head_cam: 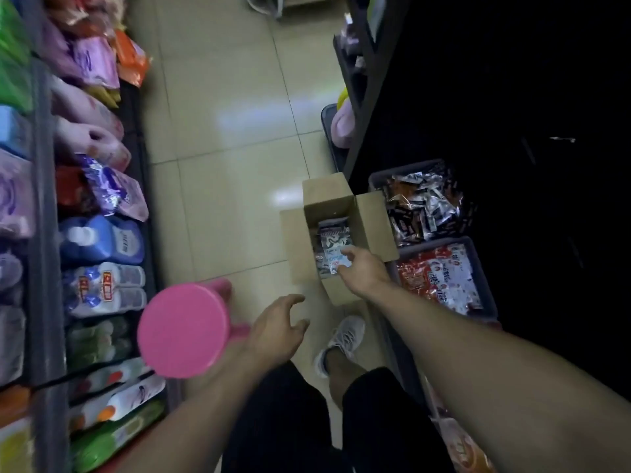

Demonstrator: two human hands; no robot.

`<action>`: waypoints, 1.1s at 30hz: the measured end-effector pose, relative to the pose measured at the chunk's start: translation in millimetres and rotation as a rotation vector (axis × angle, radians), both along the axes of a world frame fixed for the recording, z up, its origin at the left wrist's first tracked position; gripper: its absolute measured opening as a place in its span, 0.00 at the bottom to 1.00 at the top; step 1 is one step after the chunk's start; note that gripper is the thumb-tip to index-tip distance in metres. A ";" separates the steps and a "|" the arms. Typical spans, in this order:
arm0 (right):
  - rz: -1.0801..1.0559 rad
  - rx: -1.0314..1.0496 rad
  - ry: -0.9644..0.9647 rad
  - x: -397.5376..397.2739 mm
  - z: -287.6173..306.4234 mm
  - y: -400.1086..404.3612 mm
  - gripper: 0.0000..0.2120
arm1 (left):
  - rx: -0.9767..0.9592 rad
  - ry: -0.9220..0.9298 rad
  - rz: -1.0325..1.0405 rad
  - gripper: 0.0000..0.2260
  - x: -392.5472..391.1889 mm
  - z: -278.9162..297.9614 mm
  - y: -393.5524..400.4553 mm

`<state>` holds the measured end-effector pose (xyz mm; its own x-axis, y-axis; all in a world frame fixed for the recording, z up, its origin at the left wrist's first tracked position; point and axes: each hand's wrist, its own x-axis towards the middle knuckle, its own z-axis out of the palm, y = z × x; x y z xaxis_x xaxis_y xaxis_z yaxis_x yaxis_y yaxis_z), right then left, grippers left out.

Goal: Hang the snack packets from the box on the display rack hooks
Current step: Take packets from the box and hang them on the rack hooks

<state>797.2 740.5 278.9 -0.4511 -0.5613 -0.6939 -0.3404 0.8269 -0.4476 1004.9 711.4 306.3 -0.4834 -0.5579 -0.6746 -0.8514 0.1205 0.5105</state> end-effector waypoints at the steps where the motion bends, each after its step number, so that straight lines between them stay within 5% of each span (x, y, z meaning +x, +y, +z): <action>1: -0.001 0.021 0.008 -6.3 -18.3 -7.8 0.22 | -0.002 0.004 -0.010 0.22 -9.9 -13.5 -8.1; 11: 0.052 0.238 0.037 -43.6 -274.7 -62.2 0.28 | -0.126 0.098 -0.115 0.26 -108.6 -224.3 -96.8; 15: 0.112 0.310 0.084 -50.2 -376.6 -80.7 0.39 | -0.189 0.025 -0.164 0.43 -116.0 -312.9 -111.3; 18: 0.225 0.408 0.059 -48.9 -431.7 -93.4 0.50 | -0.239 0.134 -0.144 0.45 -111.9 -358.9 -109.6; 26: 0.383 0.504 0.197 -36.2 -511.4 -103.6 0.50 | -0.253 0.369 -0.023 0.43 -113.8 -389.7 -97.1; 33: 0.682 0.339 0.326 -56.7 -480.9 -89.8 0.39 | -0.244 0.338 -0.058 0.45 -115.6 -382.2 -98.5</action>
<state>740.5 650.8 -202.0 -0.2954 -0.5682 -0.7680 -0.8855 0.4646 -0.0031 889.3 612.9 -75.9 -0.6902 -0.6471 -0.3239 -0.6290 0.3153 0.7106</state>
